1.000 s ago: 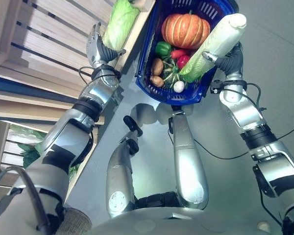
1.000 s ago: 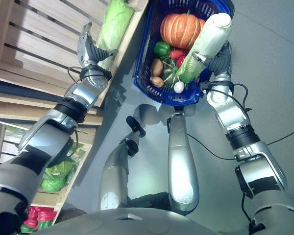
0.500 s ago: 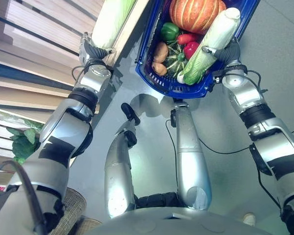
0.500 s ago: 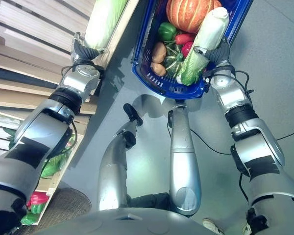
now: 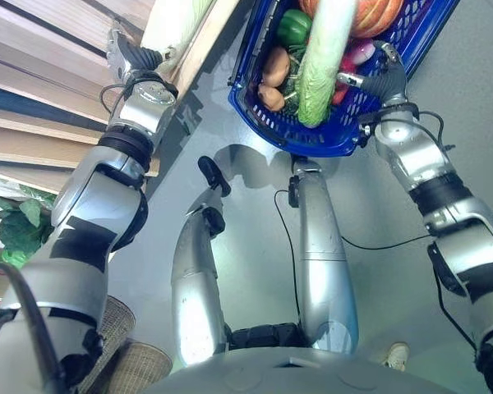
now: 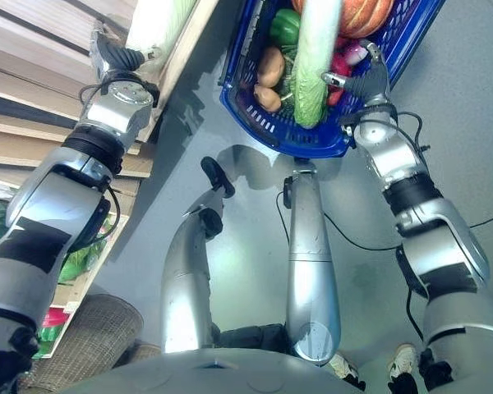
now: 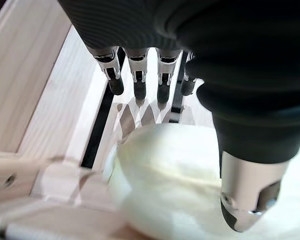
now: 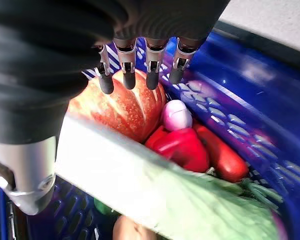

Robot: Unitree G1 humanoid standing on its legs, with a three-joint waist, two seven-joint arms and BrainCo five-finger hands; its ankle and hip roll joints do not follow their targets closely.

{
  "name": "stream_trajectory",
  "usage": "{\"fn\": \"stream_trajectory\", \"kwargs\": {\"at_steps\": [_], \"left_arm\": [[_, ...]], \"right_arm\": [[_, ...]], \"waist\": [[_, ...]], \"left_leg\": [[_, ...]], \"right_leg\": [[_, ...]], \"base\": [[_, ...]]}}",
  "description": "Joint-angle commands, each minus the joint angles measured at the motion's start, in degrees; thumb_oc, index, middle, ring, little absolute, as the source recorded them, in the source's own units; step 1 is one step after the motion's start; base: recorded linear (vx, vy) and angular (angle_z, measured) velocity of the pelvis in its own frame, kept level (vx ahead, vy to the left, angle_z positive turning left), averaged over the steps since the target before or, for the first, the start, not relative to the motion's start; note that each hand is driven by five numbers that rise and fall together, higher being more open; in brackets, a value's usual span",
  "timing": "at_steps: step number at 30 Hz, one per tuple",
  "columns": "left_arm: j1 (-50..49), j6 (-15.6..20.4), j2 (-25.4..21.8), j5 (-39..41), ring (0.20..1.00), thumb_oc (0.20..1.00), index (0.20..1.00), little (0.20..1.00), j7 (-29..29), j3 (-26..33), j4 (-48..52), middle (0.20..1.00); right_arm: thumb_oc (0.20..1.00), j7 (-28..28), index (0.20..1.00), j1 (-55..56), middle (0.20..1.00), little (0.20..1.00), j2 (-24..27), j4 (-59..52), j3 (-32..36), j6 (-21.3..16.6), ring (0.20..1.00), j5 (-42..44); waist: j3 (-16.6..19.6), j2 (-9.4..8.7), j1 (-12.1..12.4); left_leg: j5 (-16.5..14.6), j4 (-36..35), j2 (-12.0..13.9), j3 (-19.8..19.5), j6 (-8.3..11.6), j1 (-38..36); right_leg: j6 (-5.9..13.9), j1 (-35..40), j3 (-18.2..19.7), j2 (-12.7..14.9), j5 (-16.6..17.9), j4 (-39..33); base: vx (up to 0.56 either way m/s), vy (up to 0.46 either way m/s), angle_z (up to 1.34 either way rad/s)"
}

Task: Pick up fruits and vegetables into the basket

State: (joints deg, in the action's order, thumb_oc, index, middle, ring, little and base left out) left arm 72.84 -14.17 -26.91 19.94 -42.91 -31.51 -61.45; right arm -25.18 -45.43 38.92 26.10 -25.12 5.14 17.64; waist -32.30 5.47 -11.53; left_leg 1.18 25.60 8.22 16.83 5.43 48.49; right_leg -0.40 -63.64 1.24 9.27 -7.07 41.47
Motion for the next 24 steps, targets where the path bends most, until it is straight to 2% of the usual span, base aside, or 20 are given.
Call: {"fn": "stream_trajectory", "kwargs": {"at_steps": [1,7,11,17,22,23,24], "left_arm": [[-1.36,-0.36,-5.18,-6.28,1.0,1.0,1.0,1.0,-2.45,3.88,0.13,1.0],[-1.54,-2.68,-7.09,-10.35,1.0,1.0,1.0,1.0,-5.45,4.96,0.57,1.0],[-0.26,-3.66,-7.69,-12.16,1.0,1.0,1.0,1.0,-6.08,4.42,-0.63,1.0],[1.19,-2.95,-7.75,-13.25,1.0,1.0,1.0,1.0,-6.3,3.87,-1.86,1.0],[1.37,-2.16,-6.31,-9.47,1.0,1.0,1.0,1.0,-2.44,3.3,-3.72,1.0],[1.41,-2.09,-6.02,-6.82,1.0,1.0,1.0,1.0,-0.68,3.22,-4.62,1.0],[1.26,-0.09,-5.76,-2.23,1.0,1.0,1.0,1.0,1.26,3.26,-5.43,1.0]], "right_arm": [[1.0,-1.24,1.0,9.5,1.0,1.0,-0.45,-7.63,2.64,-3.18,1.0,-5.23],[1.0,-0.48,1.0,22.43,1.0,1.0,-0.88,-15.08,5.51,-7.18,1.0,-10.68],[1.0,-0.55,1.0,24.97,1.0,1.0,-0.49,-16.01,5.62,-8.52,1.0,-10.26],[1.0,-1.15,1.0,26.38,1.0,1.0,-0.51,-16.31,5.1,-9.4,1.0,-8.78],[1.0,0.28,1.0,26.58,1.0,1.0,-1.73,-16.47,4.41,-8.38,1.0,-5.52],[1.0,0.68,1.0,26.63,1.0,1.0,-2.06,-16.52,4.33,-8.3,1.0,-4.37],[1.0,2.08,1.0,26.69,1.0,1.0,-2.57,-16.52,4.37,-8.47,1.0,-2.45]], "waist": [[2.51,-0.91,-6.03],[2.51,-2.47,-9.57],[2.51,-2.88,-10.49],[2.51,-3.02,-11.01],[2.51,-3.19,-11.31],[2.51,-3.21,-11.39],[2.51,-3.29,-11.43]], "left_leg": [[-8.94,8.86,0.69,0.43,0.39,2.03],[-9.38,8.25,1.27,1.61,0.91,0.94],[-9.28,7.63,1.59,2.37,1.07,-0.01],[-9.15,6.98,1.87,3.02,1.28,-0.95],[-9.14,6.9,2.08,3.39,1.31,-1.28],[-9.09,6.73,2.07,3.46,1.34,-1.35],[-9.01,6.73,2.07,3.46,1.29,-1.26]], "right_leg": [[2.82,1.68,1.84,-4.3,-3.16,-0.78],[3.11,1.48,3.55,-5.14,-2.87,-1.16],[3.23,1.99,3.96,-5.36,-2.4,-2.02],[3.31,2.67,4.22,-5.36,-1.94,-3.03],[3.25,2.88,4.3,-5.47,-1.57,-3.53],[3.27,2.88,4.28,-5.51,-1.48,-3.69],[3.24,2.84,4.28,-5.57,-1.33,-3.85]], "base": [[0.02,0.046,-0.09],[0.01,0.043,-0.11],[0.0,-0.003,-0.08],[-0.01,-0.017,-0.1],[0.0,-0.028,-0.06],[0.0,-0.032,-0.05],[0.0,-0.031,-0.04]]}}
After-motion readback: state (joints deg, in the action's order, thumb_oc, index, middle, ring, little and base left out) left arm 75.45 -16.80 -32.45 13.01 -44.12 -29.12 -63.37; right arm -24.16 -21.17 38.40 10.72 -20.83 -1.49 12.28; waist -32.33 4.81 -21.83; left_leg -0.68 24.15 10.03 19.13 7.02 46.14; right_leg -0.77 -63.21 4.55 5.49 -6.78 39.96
